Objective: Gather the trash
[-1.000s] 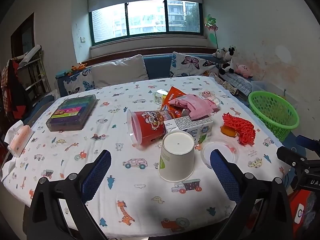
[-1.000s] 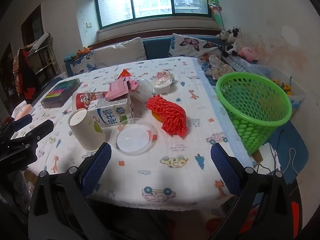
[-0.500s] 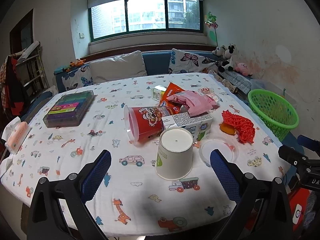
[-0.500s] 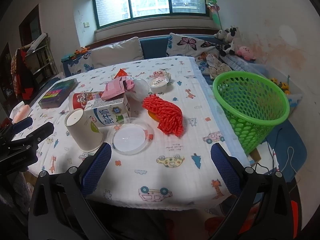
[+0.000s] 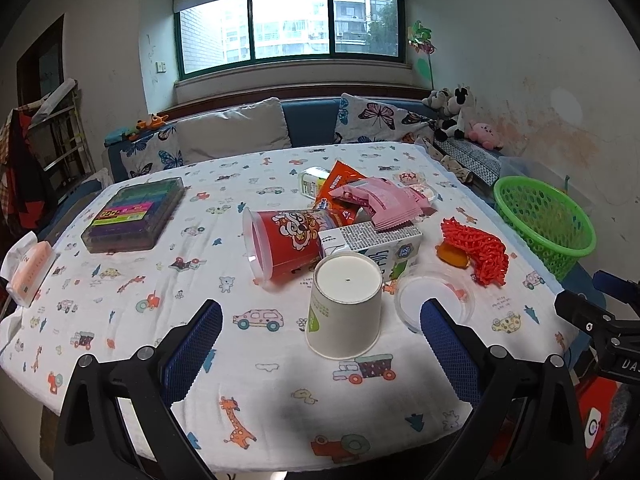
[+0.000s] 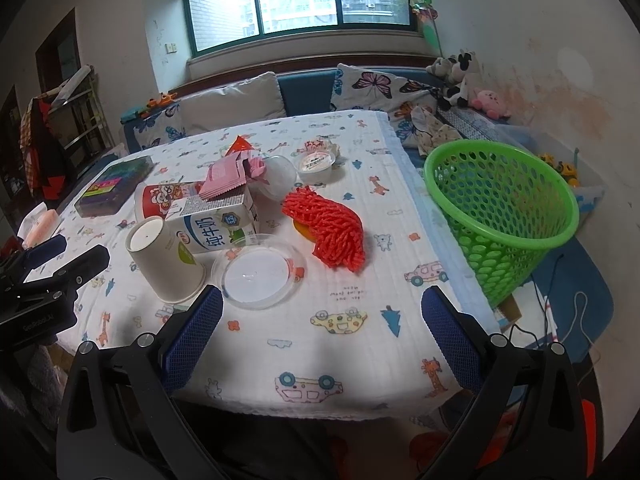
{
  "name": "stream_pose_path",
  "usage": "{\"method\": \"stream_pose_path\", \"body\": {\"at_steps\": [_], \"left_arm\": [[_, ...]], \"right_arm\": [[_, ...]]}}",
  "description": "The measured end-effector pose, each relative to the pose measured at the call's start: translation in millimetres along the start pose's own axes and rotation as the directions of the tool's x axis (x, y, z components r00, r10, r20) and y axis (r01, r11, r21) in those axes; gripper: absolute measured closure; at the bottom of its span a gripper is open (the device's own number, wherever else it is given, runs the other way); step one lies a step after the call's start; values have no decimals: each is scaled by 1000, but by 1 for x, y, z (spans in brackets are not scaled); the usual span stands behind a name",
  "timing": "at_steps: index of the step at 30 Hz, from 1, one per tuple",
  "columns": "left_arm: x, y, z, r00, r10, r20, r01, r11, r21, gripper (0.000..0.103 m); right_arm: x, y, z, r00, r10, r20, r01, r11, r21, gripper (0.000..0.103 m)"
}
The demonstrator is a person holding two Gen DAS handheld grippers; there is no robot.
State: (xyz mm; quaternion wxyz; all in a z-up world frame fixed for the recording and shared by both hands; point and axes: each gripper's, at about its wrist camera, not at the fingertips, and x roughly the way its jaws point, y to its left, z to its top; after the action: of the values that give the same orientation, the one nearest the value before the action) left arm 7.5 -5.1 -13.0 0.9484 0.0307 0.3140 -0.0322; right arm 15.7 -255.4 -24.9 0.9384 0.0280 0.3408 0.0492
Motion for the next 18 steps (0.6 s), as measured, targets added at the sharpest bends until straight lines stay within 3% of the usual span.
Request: {"method": "stream_pose_path", "body": {"at_steps": [18], "left_arm": [[2,-2,1,1000,-3,-8,3,1000,-4,7]], "right_arm": [[3,0,1,1000,0,-11,0,1000,2,4]]}}
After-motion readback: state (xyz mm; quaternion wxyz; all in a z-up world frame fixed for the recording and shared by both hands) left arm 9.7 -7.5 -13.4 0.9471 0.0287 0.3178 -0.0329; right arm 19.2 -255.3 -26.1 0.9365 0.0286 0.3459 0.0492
